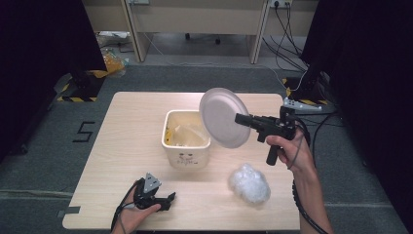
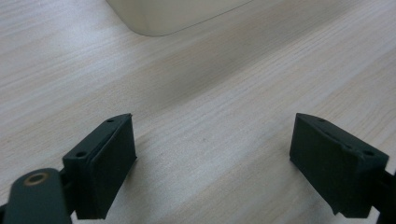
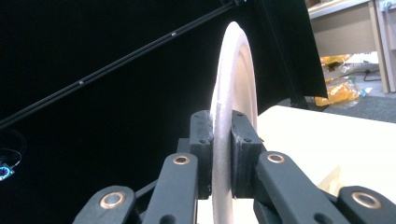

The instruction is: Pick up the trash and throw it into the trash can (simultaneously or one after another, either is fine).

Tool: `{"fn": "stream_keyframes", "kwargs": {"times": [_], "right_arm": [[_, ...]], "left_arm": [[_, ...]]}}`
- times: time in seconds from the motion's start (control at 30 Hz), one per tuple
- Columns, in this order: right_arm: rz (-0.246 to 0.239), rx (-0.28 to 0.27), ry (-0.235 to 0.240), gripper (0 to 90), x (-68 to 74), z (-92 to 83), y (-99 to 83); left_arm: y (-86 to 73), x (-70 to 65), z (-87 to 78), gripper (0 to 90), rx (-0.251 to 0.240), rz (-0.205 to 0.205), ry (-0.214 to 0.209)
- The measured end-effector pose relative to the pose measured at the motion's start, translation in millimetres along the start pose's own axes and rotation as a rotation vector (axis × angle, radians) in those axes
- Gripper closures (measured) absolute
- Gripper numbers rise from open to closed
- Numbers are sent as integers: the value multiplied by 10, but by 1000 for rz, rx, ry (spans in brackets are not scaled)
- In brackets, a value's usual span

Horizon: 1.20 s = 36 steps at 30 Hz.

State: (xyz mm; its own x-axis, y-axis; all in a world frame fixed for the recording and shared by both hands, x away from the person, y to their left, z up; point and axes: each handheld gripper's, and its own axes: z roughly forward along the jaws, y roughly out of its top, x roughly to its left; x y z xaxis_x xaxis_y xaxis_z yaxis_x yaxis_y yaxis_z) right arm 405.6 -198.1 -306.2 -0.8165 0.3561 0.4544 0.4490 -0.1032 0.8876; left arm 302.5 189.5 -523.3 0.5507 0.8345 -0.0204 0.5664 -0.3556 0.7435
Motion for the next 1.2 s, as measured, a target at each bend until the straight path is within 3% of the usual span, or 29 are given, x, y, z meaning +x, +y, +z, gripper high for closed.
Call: {"fn": "stream_keyframes", "kwargs": {"times": [0.27,0.67,0.9,1.2], "right_arm": [[47,20,15,823,-117,290,35],[84,63,-6,822,-261,666,14],[120,91,-17,822,-378,851,-96],[144,154,-70,821,-530,1106,-256]], "left_arm": [[0,1,-1,137,1,2,0],[0,0,-1,136,1,-1,-1],[0,-1,0,137,1,-1,-1],[-1,0,-1,137,1,-1,-1]]}}
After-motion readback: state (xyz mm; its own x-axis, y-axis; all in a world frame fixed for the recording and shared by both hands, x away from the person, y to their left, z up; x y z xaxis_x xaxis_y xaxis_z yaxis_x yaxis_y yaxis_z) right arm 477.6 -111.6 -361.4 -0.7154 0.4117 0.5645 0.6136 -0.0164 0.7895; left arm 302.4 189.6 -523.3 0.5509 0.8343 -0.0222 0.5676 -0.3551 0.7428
